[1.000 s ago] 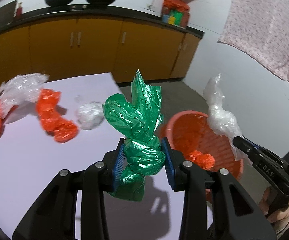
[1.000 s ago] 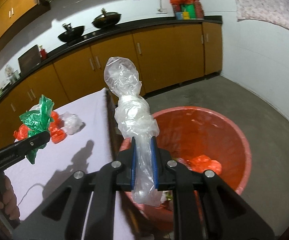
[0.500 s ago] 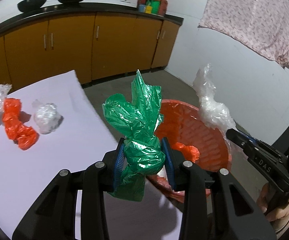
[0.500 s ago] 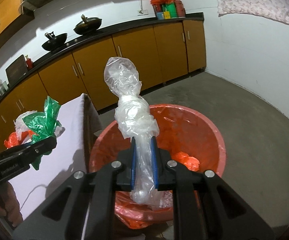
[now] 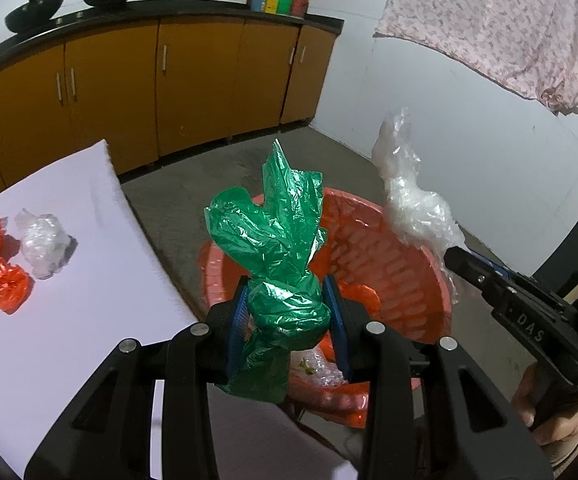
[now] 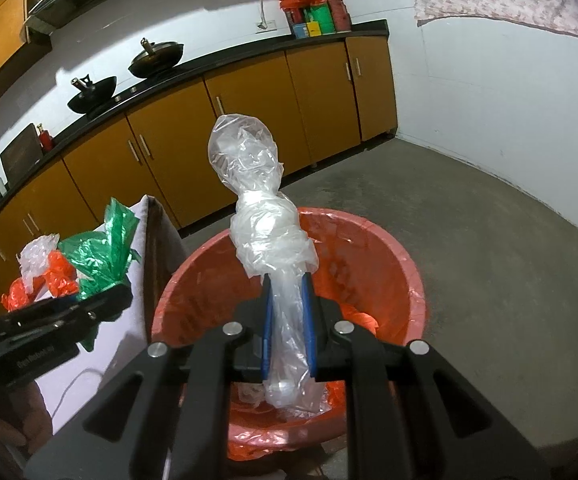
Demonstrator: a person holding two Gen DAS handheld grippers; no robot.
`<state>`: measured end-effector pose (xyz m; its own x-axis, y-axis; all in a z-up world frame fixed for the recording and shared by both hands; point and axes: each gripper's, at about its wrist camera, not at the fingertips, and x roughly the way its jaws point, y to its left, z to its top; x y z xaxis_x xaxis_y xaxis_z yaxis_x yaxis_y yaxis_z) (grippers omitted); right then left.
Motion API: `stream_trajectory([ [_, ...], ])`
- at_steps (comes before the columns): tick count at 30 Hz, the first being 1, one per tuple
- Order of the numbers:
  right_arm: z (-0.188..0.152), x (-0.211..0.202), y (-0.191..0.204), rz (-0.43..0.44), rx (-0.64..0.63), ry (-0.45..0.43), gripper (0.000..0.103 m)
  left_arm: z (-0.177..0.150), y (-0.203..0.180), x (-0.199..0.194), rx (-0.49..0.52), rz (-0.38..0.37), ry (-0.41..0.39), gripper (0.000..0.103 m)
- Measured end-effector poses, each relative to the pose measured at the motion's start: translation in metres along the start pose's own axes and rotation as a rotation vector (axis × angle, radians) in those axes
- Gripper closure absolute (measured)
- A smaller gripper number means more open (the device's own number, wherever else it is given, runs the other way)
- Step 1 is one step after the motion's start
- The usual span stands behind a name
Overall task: Collect trash
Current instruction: 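Open both tools over the wastebasket to drop the green and clear bags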
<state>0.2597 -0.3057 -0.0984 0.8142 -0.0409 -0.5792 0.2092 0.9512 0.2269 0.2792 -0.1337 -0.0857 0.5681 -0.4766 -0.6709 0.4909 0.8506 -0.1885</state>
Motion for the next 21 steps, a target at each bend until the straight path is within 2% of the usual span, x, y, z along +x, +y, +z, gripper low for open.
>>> stream_trajectory([
  [3, 0.003, 0.001, -0.005, -0.003, 0.013, -0.003, 0.089, 0.001, -0.004, 0.006, 0.01, -0.009, 0.009, 0.066],
  [6, 0.004, 0.002, -0.012, -0.006, 0.029, -0.005, 0.084, 0.001, -0.01, 0.012, 0.02, -0.015, 0.017, 0.064],
  [10, 0.003, 0.004, -0.018, -0.007, 0.053, -0.003, 0.067, -0.001, -0.014, 0.018, 0.021, -0.024, 0.025, 0.049],
  [15, 0.0, 0.004, -0.026, -0.025, 0.06, 0.0, 0.058, -0.005, -0.007, 0.017, 0.011, -0.008, 0.032, 0.047],
  [21, 0.0, 0.001, -0.027, -0.036, 0.07, -0.011, 0.046, -0.006, 0.021, 0.004, -0.057, 0.041, 0.011, 0.043],
])
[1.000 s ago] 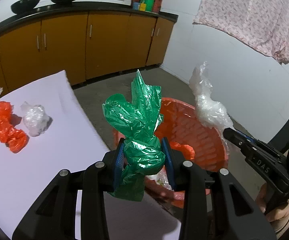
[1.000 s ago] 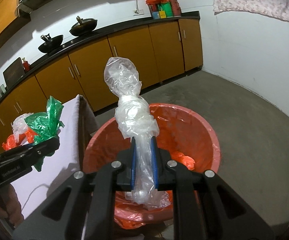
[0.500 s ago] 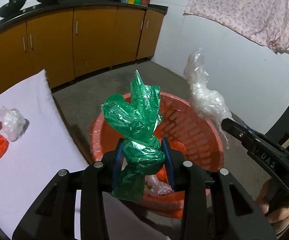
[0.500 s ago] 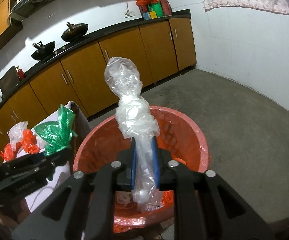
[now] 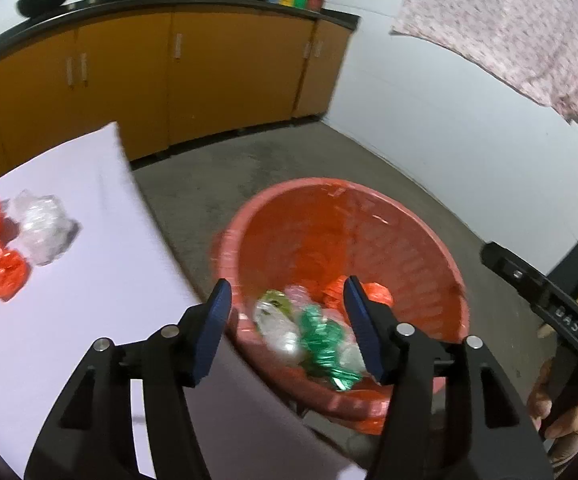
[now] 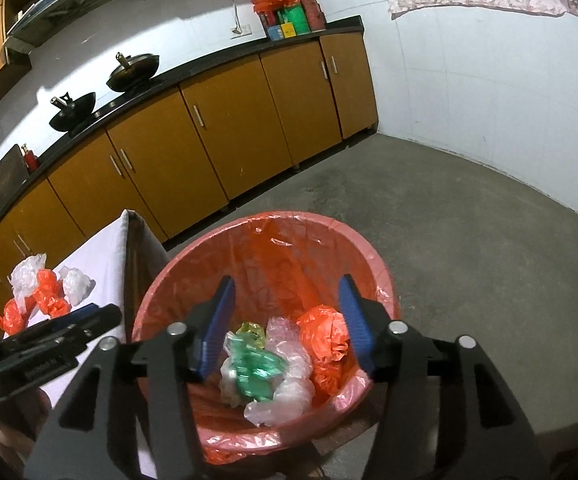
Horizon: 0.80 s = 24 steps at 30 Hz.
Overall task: Collect trash
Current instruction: 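Open both tools over the wastebasket to drop the green and clear bags, then move both open tools back over the remaining bags on the table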
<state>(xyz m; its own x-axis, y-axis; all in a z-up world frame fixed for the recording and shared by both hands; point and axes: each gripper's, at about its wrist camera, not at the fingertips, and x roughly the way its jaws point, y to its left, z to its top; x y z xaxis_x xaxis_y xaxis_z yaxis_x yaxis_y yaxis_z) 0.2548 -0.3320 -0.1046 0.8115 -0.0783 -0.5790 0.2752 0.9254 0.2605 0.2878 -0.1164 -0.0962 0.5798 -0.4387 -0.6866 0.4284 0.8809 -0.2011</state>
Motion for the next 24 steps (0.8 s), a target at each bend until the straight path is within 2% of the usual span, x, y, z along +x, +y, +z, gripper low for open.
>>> stream_trajectory([
  [8, 0.0, -0.007, 0.027, 0.033, -0.061, -0.021, 0.019, -0.005, 0.03, -0.023, -0.055, 0.069, -0.037, 0.037],
  [10, 0.001, -0.008, 0.035, 0.038, -0.074, -0.024, 0.015, -0.007, 0.036, -0.028, -0.062, 0.086, -0.045, 0.036],
  [18, 0.004, -0.007, 0.069, 0.094, -0.129, -0.023, 0.014, -0.017, 0.082, -0.057, -0.107, 0.182, -0.081, 0.036],
  [24, 0.0, -0.002, 0.104, 0.156, -0.177, -0.006, 0.012, -0.028, 0.132, -0.082, -0.168, 0.294, -0.109, 0.031],
])
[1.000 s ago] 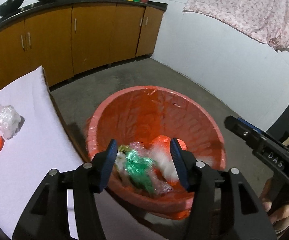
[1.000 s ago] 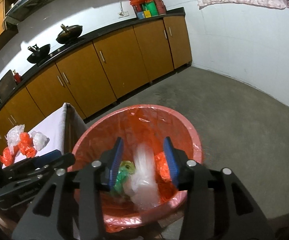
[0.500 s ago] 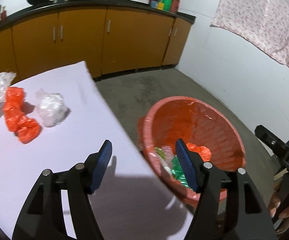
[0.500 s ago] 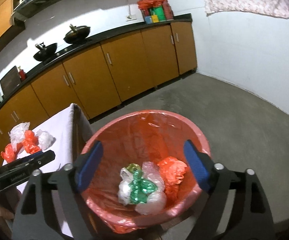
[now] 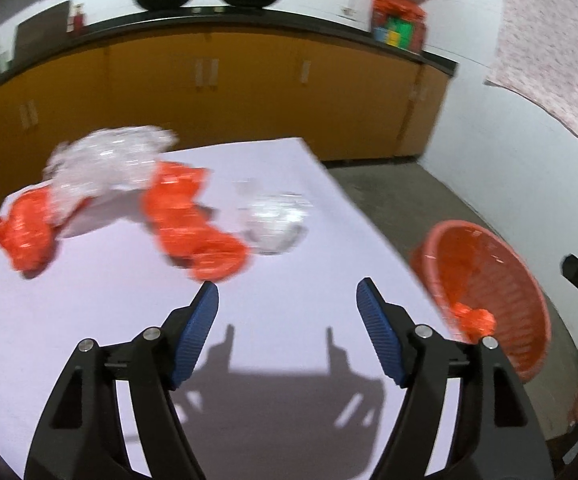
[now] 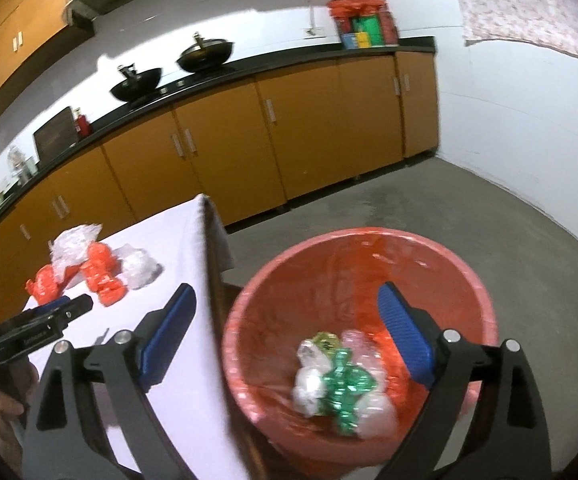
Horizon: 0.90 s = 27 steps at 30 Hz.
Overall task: Collect trash
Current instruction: 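Move both open tools back over the remaining bags on the table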
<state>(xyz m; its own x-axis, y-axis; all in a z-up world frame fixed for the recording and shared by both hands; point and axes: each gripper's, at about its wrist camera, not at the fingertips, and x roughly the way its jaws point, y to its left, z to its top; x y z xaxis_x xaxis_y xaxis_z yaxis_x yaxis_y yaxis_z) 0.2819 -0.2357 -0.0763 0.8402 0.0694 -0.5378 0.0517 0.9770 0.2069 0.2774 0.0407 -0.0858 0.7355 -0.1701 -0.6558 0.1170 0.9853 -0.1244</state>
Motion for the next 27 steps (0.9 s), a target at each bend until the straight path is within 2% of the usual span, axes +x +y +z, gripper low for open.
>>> stream_trajectory([
  [5, -0.001, 0.01, 0.029, 0.052, -0.034, 0.023, 0.011, -0.001, 0.048, -0.005, -0.05, 0.099, -0.012, 0.03],
  [8, 0.0, 0.018, 0.048, 0.084, -0.047, 0.044, 0.009, -0.004, 0.076, -0.011, -0.083, 0.154, -0.023, 0.024],
  [11, 0.001, 0.027, 0.065, 0.112, -0.052, 0.066, 0.007, -0.005, 0.103, -0.017, -0.113, 0.203, -0.033, 0.023],
  [13, 0.0, 0.033, 0.076, 0.127, -0.06, 0.077, 0.007, -0.006, 0.119, -0.02, -0.126, 0.235, -0.04, 0.014],
  [17, -0.002, 0.046, 0.104, 0.149, -0.105, 0.093, 0.007, -0.006, 0.147, -0.024, -0.137, 0.306, -0.062, 0.012],
  [19, -0.002, 0.054, 0.116, 0.156, -0.124, 0.101, 0.007, -0.005, 0.161, -0.024, -0.149, 0.339, -0.064, 0.008],
  [27, 0.005, 0.098, 0.164, 0.187, -0.186, 0.12, 0.007, 0.007, 0.207, -0.01, -0.221, 0.386, -0.066, 0.006],
])
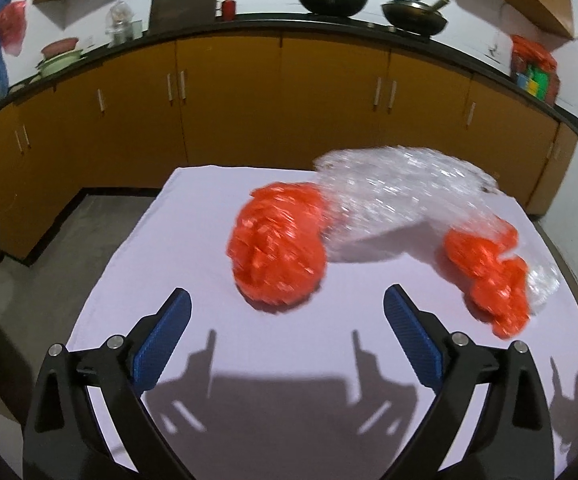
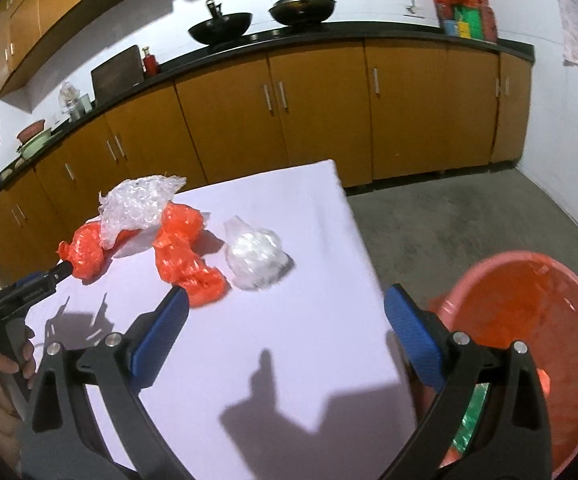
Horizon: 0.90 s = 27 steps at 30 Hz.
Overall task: Collect trash
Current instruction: 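Move both open tools back over the remaining bags on the table, then grasp the large orange bag with the left tool while the right tool grasps the clear bag ball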
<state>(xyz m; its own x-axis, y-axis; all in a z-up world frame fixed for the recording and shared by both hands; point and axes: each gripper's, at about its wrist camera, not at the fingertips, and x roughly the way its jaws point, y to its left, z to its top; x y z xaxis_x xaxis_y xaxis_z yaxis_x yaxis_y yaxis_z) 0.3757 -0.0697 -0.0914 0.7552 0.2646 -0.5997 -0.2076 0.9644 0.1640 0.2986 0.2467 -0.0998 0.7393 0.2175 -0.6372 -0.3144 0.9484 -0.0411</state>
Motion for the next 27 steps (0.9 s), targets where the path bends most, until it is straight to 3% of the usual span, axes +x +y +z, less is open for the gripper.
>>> stream_trajectory([
  [10, 0.016, 0.057, 0.019, -0.021, -0.094, 0.029, 0.007, 0.017, 0.015, 0.025, -0.01, 0.016, -0.007, 0.006],
  [14, 0.014, 0.062, 0.014, 0.024, -0.067, 0.031, 0.007, 0.016, 0.015, 0.031, -0.001, 0.016, -0.004, 0.006],
  [18, 0.015, 0.072, 0.012, -0.024, -0.068, 0.035, 0.006, 0.016, 0.012, 0.034, 0.002, 0.013, -0.001, 0.006],
  [27, 0.024, 0.099, 0.023, -0.046, -0.108, 0.046, 0.006, 0.022, 0.007, 0.049, 0.022, 0.038, 0.011, 0.006],
])
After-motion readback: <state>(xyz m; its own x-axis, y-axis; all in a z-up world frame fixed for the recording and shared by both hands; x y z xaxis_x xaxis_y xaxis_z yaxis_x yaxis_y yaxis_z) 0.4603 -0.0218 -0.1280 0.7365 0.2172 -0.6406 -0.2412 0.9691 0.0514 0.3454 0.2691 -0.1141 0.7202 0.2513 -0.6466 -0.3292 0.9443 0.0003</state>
